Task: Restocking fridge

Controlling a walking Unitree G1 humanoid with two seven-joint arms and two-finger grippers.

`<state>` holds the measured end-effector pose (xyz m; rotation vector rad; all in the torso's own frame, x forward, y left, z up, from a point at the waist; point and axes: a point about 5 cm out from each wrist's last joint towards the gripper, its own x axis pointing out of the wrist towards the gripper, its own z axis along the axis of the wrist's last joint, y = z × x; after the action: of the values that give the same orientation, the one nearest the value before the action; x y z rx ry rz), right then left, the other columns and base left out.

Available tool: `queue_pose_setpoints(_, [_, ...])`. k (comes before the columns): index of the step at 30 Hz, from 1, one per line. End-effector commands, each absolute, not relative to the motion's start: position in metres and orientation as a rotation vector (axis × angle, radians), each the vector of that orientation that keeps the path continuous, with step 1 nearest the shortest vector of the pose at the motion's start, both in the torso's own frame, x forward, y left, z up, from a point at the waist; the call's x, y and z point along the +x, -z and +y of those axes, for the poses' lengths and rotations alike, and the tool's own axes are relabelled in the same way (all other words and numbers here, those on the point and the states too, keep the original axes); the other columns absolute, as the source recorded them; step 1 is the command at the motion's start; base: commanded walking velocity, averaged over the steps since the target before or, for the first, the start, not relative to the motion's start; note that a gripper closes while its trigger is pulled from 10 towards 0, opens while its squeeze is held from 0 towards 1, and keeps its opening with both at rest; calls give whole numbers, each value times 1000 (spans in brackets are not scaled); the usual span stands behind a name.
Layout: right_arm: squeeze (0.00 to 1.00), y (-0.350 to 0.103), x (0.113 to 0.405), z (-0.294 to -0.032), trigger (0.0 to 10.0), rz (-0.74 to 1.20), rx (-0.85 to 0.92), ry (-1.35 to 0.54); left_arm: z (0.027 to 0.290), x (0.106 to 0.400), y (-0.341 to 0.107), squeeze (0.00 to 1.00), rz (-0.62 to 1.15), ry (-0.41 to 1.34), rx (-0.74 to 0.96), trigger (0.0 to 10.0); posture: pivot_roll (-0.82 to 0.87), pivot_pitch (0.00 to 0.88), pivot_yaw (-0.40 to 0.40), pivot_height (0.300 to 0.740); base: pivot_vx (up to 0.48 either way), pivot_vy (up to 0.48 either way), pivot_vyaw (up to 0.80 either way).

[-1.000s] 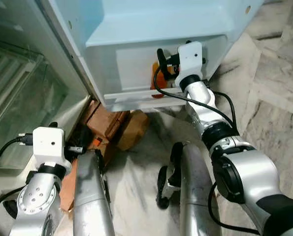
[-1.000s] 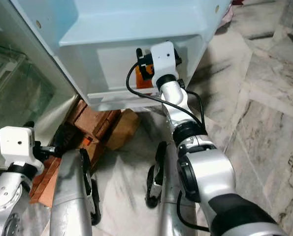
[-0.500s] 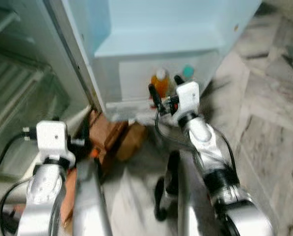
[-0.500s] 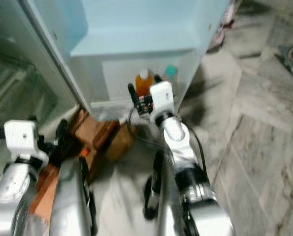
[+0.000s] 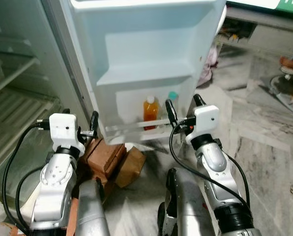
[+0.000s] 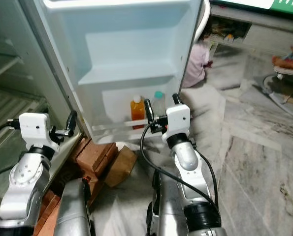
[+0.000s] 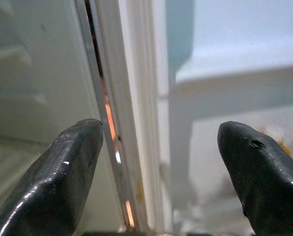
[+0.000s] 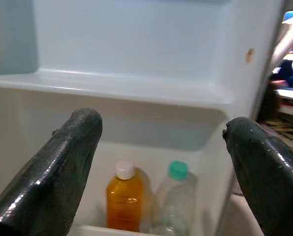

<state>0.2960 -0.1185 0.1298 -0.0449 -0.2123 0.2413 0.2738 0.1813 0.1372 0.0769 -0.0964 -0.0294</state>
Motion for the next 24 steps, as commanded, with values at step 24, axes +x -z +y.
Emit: queue_pose_setpoints(24, [0,-115,304,-163,10000,-29,-4,5,183,269,-122,0,-90,65,57,10000,96,0,-59,740,0,0,0])
